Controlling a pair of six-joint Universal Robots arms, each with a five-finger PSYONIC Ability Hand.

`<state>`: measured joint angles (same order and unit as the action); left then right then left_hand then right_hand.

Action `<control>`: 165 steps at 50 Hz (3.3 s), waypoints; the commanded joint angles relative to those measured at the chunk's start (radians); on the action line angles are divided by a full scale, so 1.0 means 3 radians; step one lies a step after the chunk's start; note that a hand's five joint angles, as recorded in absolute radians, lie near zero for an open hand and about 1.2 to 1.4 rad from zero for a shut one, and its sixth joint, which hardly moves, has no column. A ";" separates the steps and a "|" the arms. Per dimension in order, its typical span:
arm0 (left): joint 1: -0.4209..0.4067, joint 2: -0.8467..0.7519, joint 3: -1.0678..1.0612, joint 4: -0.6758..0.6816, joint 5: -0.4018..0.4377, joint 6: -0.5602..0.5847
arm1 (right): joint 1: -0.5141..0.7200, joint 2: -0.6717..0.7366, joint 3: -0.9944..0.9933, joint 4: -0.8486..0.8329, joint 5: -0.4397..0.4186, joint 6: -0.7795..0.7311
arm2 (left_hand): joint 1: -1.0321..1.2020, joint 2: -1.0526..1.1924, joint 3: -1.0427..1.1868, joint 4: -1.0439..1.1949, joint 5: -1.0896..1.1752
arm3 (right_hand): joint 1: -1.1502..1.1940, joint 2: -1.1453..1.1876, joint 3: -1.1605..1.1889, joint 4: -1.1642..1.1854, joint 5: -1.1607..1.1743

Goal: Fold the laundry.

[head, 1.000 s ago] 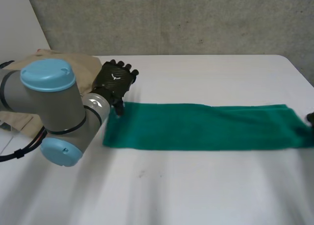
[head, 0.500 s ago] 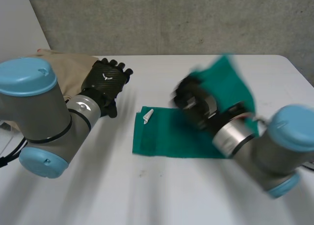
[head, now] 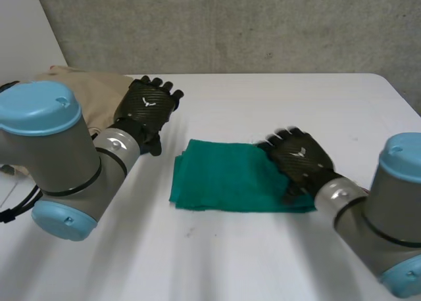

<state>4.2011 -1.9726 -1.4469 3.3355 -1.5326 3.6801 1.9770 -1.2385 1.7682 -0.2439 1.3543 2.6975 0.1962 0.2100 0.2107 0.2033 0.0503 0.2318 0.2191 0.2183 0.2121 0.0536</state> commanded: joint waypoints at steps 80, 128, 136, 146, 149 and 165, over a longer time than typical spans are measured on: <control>-0.0296 -0.0487 0.1274 -0.1020 0.0202 -0.1156 | 0.0134 0.0529 -0.1028 0.0702 0.0558 0.0590 | -0.0041 -0.0086 -0.0089 -0.0064 -0.0136 | -0.0191 -0.0148 -0.0146 -0.0125 -0.0179; -0.0183 -0.0343 0.1571 -0.1193 0.2271 -0.1186 | -0.0479 0.1316 -0.1884 0.0153 0.0471 0.1445 | 0.0009 -0.0037 -0.0040 -0.0015 -0.0087 | 0.3882 0.3924 0.3927 0.3947 0.3894; -0.0198 -0.0287 0.1592 -0.1188 0.2214 -0.1197 | -0.1134 0.2052 -0.3172 0.0496 0.0522 0.1322 | -0.0001 -0.0047 -0.0049 -0.0025 -0.0097 | 0.3882 0.3924 0.3927 0.3947 0.3894; -0.0275 -0.0297 0.1602 -0.1188 0.2204 -0.1197 | -0.1604 0.3330 -0.5397 0.1401 0.0502 0.1220 | -0.0001 -0.0047 -0.0049 -0.0025 -0.0097 | 0.3882 0.3924 0.3927 0.3947 0.3894; -0.0280 -0.0302 0.1602 -0.1188 0.2204 -0.1192 | -0.1691 0.3326 -0.5306 0.1315 0.0492 0.1199 | -0.0001 -0.0047 -0.0049 -0.0025 -0.0097 | 0.3882 0.3924 0.3927 0.3947 0.3894; -0.0310 -0.0317 0.1689 -0.1158 0.2148 -0.1289 | -0.1912 0.3244 -0.5224 0.1227 0.1064 0.0044 | -0.0001 -0.0047 -0.0049 -0.0025 -0.0097 | -0.0191 -0.0148 -0.0146 -0.0125 -0.0179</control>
<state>4.1137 -2.0686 -0.9447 2.9845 -0.8737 3.3099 1.4131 -0.2399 0.1739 0.1416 1.5869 2.9193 0.1962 0.2100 0.2107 0.2033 0.0487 0.2247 0.2107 0.2084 0.2063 0.0475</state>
